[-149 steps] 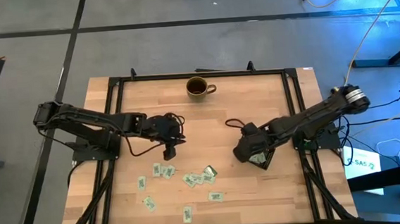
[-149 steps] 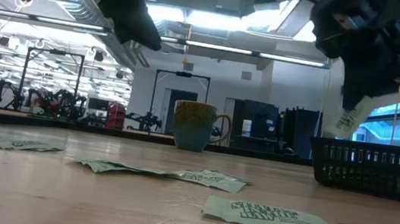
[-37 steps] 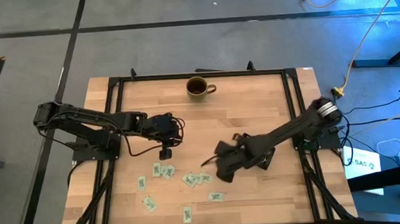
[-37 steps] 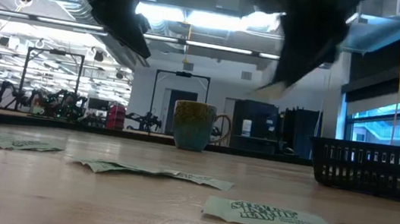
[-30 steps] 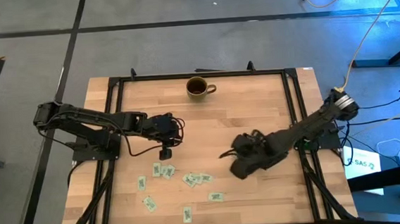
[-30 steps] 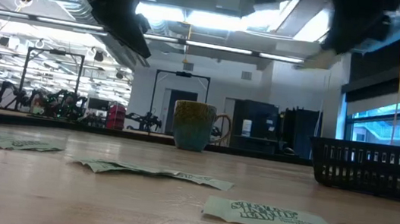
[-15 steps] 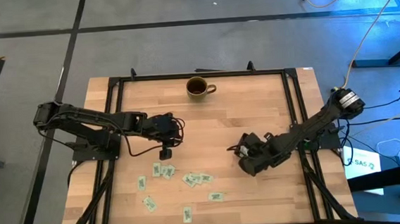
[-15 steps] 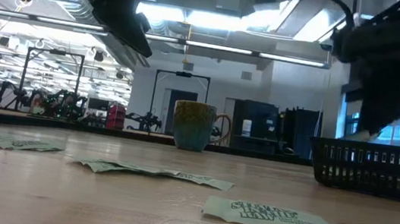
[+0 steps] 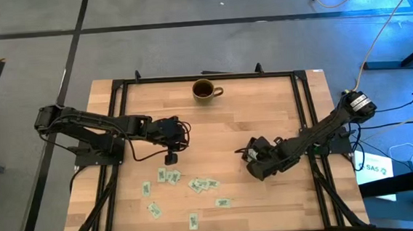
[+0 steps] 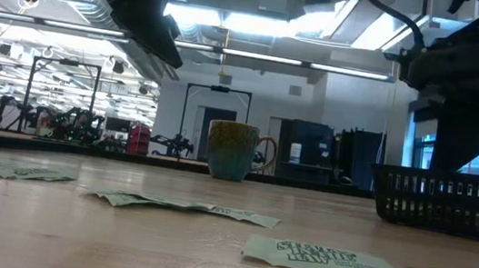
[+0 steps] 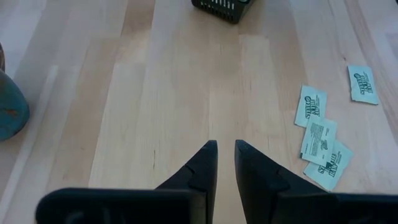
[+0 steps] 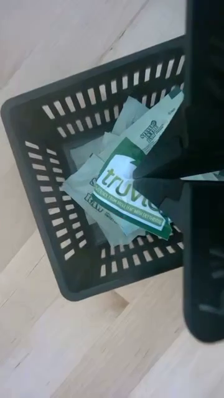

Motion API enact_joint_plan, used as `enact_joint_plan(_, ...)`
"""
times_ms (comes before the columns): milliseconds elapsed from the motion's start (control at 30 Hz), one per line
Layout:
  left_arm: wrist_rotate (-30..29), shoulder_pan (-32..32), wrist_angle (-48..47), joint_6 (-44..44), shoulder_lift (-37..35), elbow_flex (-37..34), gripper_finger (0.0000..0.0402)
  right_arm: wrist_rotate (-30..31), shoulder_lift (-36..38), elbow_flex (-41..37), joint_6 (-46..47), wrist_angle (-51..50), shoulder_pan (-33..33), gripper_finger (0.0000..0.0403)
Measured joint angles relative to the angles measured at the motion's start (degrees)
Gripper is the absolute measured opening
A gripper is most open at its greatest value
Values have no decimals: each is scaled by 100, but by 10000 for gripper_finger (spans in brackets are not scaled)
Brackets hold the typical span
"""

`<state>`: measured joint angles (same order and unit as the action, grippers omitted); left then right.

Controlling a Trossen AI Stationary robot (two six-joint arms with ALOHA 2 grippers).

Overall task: Pick and place Stevia / Truvia into bins
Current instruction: Put the truvia packet into the black bin, then put the stevia packet into the black bin

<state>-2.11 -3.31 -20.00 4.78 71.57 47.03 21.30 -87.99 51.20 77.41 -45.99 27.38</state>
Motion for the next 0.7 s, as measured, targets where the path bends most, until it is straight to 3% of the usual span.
enact_joint_plan(133, 0, 0, 6, 0, 0, 0, 54, -2, 0, 0, -2, -3, 0, 19)
enact_joint_plan(400, 0, 0, 7, 1, 0, 0, 50, -153, 0, 181, -28, -77, 0, 104)
enact_joint_plan(567, 0, 0, 6, 0, 0, 0, 51, -154, 0, 724, -883, -18, 4, 124)
enact_joint_plan(700, 0, 0, 6, 0, 0, 0, 52, -146, 0, 1101, -2132, 1006, 32, 126)
